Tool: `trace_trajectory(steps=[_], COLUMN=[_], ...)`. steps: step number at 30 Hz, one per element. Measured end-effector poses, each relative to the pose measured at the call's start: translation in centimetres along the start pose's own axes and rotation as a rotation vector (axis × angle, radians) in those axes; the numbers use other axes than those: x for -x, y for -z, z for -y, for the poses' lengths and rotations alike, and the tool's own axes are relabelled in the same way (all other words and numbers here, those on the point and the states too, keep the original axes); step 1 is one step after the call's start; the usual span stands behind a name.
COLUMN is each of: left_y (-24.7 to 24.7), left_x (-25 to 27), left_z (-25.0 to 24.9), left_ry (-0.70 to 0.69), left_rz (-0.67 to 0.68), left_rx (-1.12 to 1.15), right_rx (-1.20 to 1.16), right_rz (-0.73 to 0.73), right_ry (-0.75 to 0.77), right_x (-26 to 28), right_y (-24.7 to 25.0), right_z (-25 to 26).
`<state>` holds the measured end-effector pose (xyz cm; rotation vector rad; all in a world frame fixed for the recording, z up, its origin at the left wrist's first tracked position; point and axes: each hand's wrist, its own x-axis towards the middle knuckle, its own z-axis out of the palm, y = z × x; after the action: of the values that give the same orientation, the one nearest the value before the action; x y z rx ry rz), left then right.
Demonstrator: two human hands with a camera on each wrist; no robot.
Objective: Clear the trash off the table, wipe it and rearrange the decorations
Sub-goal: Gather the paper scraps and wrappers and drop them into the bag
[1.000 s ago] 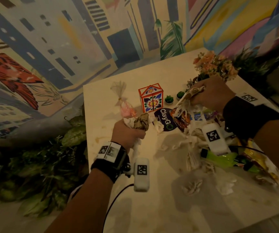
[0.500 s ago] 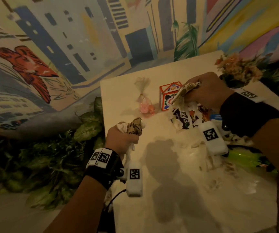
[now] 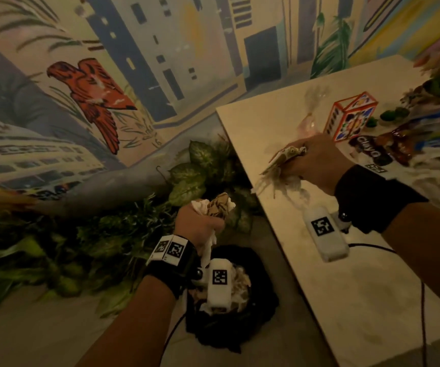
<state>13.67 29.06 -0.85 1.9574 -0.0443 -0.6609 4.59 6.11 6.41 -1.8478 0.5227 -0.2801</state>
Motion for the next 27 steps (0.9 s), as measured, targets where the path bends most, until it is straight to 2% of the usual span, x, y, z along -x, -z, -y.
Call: trace_trajectory(steps=[6,15,19,22,27], left_y=[4.4,4.2,2.5,0.4,-3.1], left_x=[-0.6,-3.5,-6.2,-8.9,-13.8], left_z=[6.2,14.3,19.5,24.1,31.9], left_ry=[0.101,0.284,0.366,0.386,0.307], left_rz=[0.005,-0.023,-0.003,-0.025,-0.01], left_rx=[-0.001,-0.064,-0.118,-0.155,-0.271], right_rx=[-0.035,-0.133,-0.084,-0.154,-0.055], right_rz=[-0.036,-0.036,-0.042,-0.062,0.05], right_ry=[-0.09,-0.29,-0.401,-0.52,-0.445], right_x=[3.2,4.3,3.9,4.1,3.7], right_y=[-8.6,-17.6,-21.7,-24.5,-28.5], right_z=[-1.4,-8.8,-16.1,-22.3,-31.9])
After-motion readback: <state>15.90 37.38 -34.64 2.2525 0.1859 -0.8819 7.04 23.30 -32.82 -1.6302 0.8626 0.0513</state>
